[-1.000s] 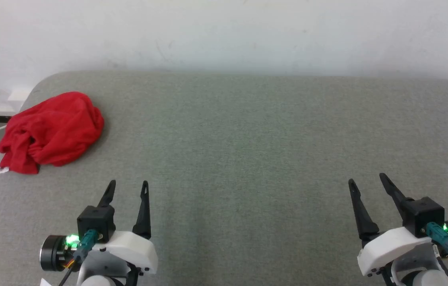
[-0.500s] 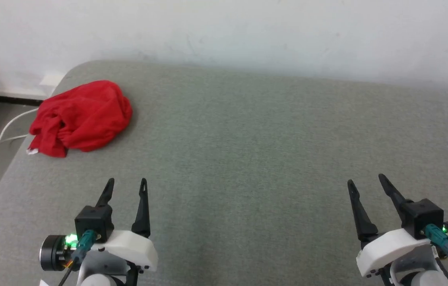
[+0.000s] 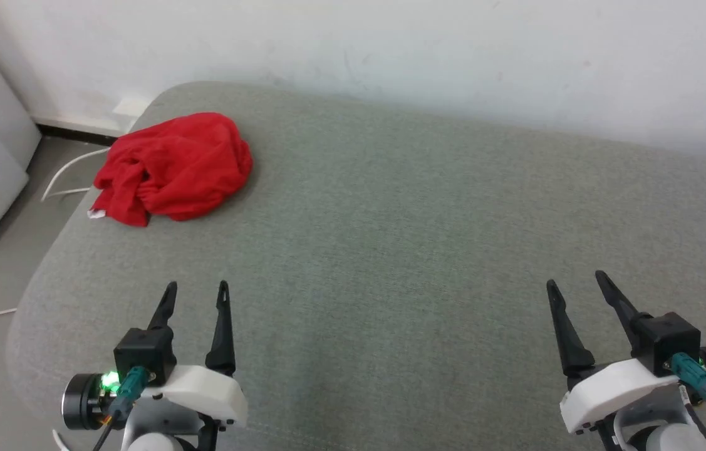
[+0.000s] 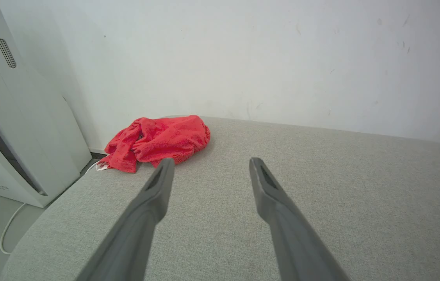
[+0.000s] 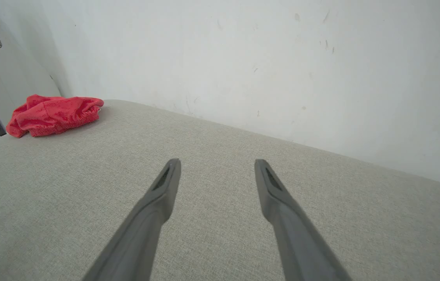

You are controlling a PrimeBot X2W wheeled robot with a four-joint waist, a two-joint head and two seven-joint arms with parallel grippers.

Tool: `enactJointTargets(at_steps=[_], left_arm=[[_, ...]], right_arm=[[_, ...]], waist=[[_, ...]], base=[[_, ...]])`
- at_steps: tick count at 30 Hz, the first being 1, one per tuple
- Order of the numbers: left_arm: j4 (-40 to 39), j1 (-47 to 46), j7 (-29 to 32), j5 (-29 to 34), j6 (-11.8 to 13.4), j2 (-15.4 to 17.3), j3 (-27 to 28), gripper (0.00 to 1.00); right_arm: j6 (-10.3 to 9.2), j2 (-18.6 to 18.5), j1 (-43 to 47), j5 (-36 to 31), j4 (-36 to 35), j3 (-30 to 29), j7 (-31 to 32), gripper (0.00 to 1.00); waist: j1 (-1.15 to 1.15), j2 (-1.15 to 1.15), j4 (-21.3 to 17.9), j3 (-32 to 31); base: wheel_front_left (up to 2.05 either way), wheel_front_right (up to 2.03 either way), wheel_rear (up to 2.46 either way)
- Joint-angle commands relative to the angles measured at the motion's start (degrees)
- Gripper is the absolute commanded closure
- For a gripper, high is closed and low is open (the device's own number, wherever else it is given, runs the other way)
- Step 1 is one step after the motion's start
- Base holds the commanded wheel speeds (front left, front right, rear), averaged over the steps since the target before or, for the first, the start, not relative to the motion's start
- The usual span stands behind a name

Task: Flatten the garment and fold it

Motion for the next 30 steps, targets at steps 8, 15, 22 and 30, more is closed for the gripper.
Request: enactJointTargets(at_steps=[8,15,22,30], left_arm=[[0.74,-0.70,-1.40,-0.79,0.91,0.46,0.01,0.00],[1.27,-0.79,-2.24,-1.14,1.36,0.51,0.00,0.00],[1.92,-0.96,-3.08,-1.52,1.81,0.53,-0.18,0.00],[2.33,-0.97,-4.04,-2.05,2.41,0.56,-0.23,0.00]], right_arm=[[-0.06,0.09,-1.08,0.73,0.71,0.46,-1.18,0.00],[-0.06,0.11,-1.36,0.96,1.05,0.61,-1.92,0.00],[-0.07,0.12,-1.65,1.15,1.45,0.61,-2.71,0.00],[-0.08,0.13,-1.99,1.35,1.90,0.83,-3.55,0.00]], waist=[[0.00,0.00,2.77,0.07],[0.00,0.00,4.63,0.22],[0.00,0.00,6.50,0.35],[0.00,0.00,8.41,0.51]], base=[[0.00,0.00,0.00],[0.00,0.00,0.00],[0.00,0.00,0.00],[0.00,0.00,0.00]])
